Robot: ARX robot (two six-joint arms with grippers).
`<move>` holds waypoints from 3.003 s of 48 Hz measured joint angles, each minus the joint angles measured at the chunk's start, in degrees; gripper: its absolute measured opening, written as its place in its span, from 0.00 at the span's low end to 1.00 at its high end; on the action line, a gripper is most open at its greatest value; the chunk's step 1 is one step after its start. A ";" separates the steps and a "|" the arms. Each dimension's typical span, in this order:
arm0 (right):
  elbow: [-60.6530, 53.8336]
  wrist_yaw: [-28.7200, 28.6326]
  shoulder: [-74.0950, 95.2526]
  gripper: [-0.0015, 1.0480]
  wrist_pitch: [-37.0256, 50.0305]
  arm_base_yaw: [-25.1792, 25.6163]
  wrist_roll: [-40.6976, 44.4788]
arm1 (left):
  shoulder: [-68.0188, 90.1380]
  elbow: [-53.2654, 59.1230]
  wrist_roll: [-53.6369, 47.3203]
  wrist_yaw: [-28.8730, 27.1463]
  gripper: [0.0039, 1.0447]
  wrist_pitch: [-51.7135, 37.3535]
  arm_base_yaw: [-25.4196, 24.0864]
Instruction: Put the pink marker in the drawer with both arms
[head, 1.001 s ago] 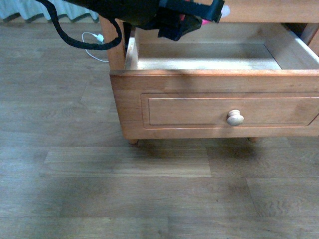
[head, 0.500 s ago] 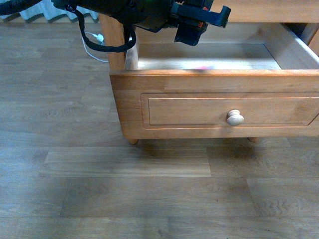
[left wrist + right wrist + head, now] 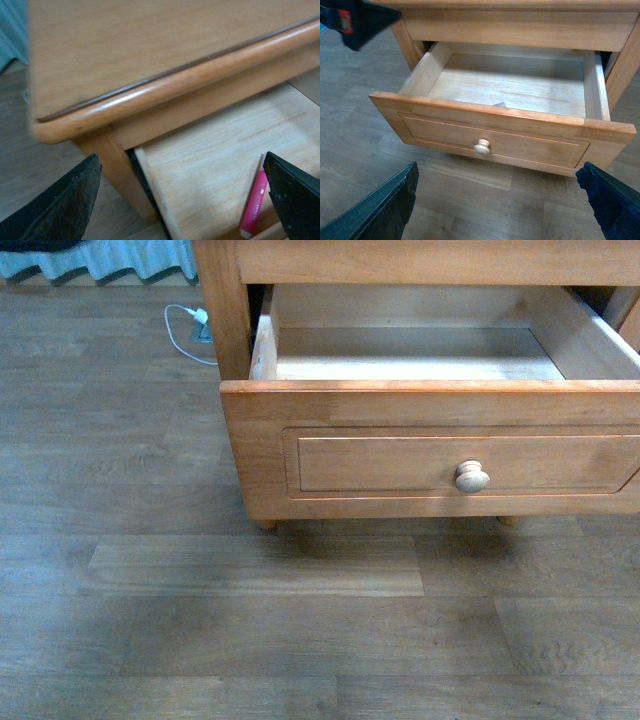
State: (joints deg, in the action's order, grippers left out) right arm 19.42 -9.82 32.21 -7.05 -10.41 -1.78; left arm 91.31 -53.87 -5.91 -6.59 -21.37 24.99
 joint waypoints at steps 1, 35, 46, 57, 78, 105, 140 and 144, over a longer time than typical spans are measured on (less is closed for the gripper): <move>0.00 0.00 0.00 0.92 0.00 0.00 0.00 | -2.56 1.66 0.02 -0.79 0.94 -0.24 -0.22; 0.00 -0.15 0.00 0.92 -0.02 0.04 0.00 | -47.01 36.24 8.15 -10.80 0.66 -5.11 -6.69; 0.00 -0.15 0.00 0.92 -0.02 0.07 0.00 | -53.86 42.97 6.78 -5.03 0.28 -5.01 -12.52; 0.00 -0.17 0.00 0.92 -0.02 0.07 0.00 | -59.91 47.04 6.36 -1.16 0.04 -3.02 -16.83; 0.00 -0.15 0.00 0.92 -0.02 0.07 0.00 | -70.49 51.25 6.32 6.60 0.04 3.30 -24.83; -0.02 -0.17 0.00 0.92 -0.04 0.07 0.00 | -80.13 52.57 6.19 6.60 0.04 9.94 -24.85; -1.70 10.86 -0.33 0.92 5.42 -2.49 -0.83 | -91.06 52.57 6.16 6.60 0.44 21.31 -24.85; 0.22 9.60 3.76 0.92 0.57 -3.48 -1.11 | -91.06 52.57 6.16 6.60 0.63 21.33 -24.85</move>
State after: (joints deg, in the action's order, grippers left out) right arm 19.64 -0.23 35.97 -6.48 -13.89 -2.90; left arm 0.25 -1.30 0.25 0.01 -0.03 0.14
